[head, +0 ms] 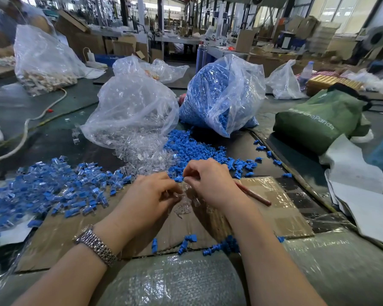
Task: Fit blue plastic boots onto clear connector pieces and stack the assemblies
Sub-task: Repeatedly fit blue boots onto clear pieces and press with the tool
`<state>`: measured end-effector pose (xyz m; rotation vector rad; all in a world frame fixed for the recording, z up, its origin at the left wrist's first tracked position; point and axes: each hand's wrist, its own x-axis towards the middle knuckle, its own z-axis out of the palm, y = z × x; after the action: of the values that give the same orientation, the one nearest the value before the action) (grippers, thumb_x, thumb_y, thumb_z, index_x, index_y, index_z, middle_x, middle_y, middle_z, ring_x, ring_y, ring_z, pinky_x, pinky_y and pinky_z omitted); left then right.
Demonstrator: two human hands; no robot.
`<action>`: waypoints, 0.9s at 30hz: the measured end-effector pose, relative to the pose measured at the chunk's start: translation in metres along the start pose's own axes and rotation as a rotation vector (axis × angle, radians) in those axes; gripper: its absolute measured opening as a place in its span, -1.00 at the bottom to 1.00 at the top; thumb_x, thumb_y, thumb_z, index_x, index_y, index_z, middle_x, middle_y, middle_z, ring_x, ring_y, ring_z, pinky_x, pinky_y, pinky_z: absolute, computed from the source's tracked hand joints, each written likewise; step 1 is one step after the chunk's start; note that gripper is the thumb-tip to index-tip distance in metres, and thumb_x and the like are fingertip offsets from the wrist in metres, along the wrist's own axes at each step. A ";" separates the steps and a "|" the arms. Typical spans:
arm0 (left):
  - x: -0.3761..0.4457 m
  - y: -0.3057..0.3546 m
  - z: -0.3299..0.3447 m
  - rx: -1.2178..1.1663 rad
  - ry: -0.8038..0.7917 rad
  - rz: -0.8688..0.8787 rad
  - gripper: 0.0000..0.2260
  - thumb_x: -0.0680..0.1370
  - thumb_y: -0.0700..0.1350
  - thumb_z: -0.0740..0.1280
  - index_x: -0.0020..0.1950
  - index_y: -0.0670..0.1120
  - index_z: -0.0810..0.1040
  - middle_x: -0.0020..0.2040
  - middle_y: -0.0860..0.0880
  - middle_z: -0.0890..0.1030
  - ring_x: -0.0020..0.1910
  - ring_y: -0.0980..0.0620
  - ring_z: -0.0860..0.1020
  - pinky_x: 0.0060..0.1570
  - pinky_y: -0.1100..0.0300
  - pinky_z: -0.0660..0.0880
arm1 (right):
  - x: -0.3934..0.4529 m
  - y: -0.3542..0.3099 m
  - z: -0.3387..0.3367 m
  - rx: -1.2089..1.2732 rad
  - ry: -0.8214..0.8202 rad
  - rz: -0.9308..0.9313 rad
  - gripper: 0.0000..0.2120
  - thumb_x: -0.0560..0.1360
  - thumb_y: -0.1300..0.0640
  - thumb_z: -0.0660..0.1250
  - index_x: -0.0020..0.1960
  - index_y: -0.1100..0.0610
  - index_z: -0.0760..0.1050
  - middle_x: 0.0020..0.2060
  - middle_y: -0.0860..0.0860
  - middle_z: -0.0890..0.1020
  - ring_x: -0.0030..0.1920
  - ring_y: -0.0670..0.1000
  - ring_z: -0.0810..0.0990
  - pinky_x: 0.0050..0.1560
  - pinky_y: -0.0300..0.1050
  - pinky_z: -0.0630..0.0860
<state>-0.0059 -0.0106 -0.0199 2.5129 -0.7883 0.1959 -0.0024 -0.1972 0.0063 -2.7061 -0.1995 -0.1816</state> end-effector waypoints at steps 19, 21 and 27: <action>-0.001 -0.006 -0.027 -1.367 -0.023 -0.422 -0.82 0.47 -0.12 0.43 0.01 -0.14 0.74 -0.05 -0.20 0.71 -0.19 0.05 0.66 -0.17 0.27 0.63 | -0.015 -0.011 -0.014 0.589 0.148 -0.217 -0.87 0.52 0.26 0.47 -0.04 0.03 0.68 -0.15 -0.11 0.68 -0.03 -0.13 0.61 0.02 -0.42 0.41; -0.001 -0.005 -0.027 -1.358 -0.034 -0.415 -0.81 0.48 -0.10 0.43 0.01 -0.14 0.74 -0.07 -0.19 0.71 -0.20 0.05 0.65 -0.18 0.28 0.62 | -0.016 -0.012 -0.014 0.552 0.148 -0.242 -0.86 0.50 0.28 0.47 -0.04 0.05 0.68 -0.15 -0.09 0.68 -0.03 -0.12 0.60 0.02 -0.37 0.43; -0.001 -0.004 -0.028 -1.344 -0.063 -0.391 -0.81 0.53 -0.13 0.38 0.05 -0.17 0.73 -0.02 -0.23 0.71 -0.16 0.02 0.68 -0.16 0.26 0.63 | -0.017 -0.015 -0.013 0.515 0.144 -0.260 -0.88 0.51 0.24 0.47 -0.03 0.04 0.67 -0.14 -0.08 0.68 0.00 -0.07 0.61 0.11 -0.18 0.50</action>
<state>-0.0040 0.0061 0.0027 1.3170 -0.2328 -0.4243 -0.0233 -0.1914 0.0216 -2.1403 -0.4835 -0.3476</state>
